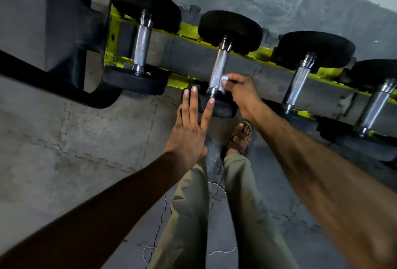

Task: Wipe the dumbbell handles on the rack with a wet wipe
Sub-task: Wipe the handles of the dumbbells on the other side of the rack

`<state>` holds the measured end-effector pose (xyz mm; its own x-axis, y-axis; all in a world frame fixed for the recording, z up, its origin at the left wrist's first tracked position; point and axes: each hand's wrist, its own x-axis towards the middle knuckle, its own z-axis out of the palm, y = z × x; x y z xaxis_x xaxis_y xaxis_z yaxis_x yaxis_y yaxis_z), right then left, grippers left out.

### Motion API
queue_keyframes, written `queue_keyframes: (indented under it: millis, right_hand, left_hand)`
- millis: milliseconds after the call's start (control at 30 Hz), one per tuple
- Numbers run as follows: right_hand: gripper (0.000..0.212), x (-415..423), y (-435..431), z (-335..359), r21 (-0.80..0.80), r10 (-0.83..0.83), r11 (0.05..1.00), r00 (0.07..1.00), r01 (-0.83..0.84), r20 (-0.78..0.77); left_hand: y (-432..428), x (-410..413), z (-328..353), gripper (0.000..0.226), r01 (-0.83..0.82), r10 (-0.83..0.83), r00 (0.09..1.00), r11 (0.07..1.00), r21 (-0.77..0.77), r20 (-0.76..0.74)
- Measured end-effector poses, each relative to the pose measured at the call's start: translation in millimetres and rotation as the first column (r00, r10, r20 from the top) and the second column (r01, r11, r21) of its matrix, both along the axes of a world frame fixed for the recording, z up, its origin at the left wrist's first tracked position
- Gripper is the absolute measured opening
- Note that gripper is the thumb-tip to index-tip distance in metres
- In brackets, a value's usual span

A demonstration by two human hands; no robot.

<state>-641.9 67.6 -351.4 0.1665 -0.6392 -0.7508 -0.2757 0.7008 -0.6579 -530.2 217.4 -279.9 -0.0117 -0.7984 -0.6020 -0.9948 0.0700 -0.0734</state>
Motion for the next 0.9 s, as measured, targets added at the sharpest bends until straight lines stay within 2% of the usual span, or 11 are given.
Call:
queue_keyframes:
  millis: [100, 167, 267, 300, 467, 633, 700, 767, 833, 867, 900]
  right_hand:
    - [0.019, 16, -28, -8, 0.251, -0.249, 0.949, 0.939, 0.188, 0.236]
    - [0.029, 30, -50, -13, 0.442, -0.471, 0.848, 0.799, 0.293, 0.373]
    - [0.038, 44, -67, -24, 0.612, -0.700, 0.686, 0.586, 0.392, 0.408]
    - [0.038, 43, -64, -26, 0.608, -0.708, 0.681, 0.578, 0.408, 0.406]
    - [0.035, 28, -42, -23, 0.480, -0.549, 0.801, 0.758, 0.358, 0.351]
    - [0.032, 42, -70, -15, 0.458, -0.639, 0.744, 0.720, 0.487, 0.272]
    - [0.018, 43, -55, -17, 0.260, -0.617, 0.781, 0.765, 0.567, 0.183]
    - [0.011, 35, -31, -16, -0.163, -0.501, 0.852, 0.865, 0.498, 0.022]
    - [0.007, 24, -13, -7, -0.533, -0.258, 0.833, 0.956, 0.146, -0.141]
    - [0.007, 18, -10, -4, -0.663, -0.101, 0.744, 0.965, -0.088, -0.242]
    - [0.010, 14, -11, -1, -0.731, 0.060, 0.597, 0.926, -0.332, -0.372]
  left_hand:
    - [3, 0, -1, 0.144, -0.006, 0.006, 1.000, 1.000, 0.003, -0.012]
    - [4, 1, -2, 0.144, 0.001, -0.001, 1.000, 1.000, -0.002, -0.003]
    - [2, 2, -5, 0.145, 0.022, -0.022, 1.000, 1.000, -0.005, -0.005]
    - [1, 2, -5, 0.145, 0.025, -0.025, 1.000, 1.000, -0.001, -0.010]
    - [4, -1, 2, 0.141, 0.013, -0.013, 1.000, 1.000, -0.003, -0.006]
    - [1, 0, 0, 0.136, -0.003, 0.003, 1.000, 0.999, -0.046, 0.006]
    - [2, -2, -1, 0.133, -0.010, 0.010, 1.000, 1.000, -0.026, -0.008]
    - [3, -1, -2, 0.129, -0.010, 0.010, 1.000, 1.000, -0.009, -0.019]
    - [4, 1, -1, 0.129, -0.015, 0.015, 1.000, 1.000, 0.000, -0.024]
    - [3, 1, 0, 0.128, -0.014, 0.014, 1.000, 1.000, 0.001, -0.025]
    - [2, 1, 0, 0.128, -0.012, 0.012, 1.000, 1.000, 0.003, -0.025]
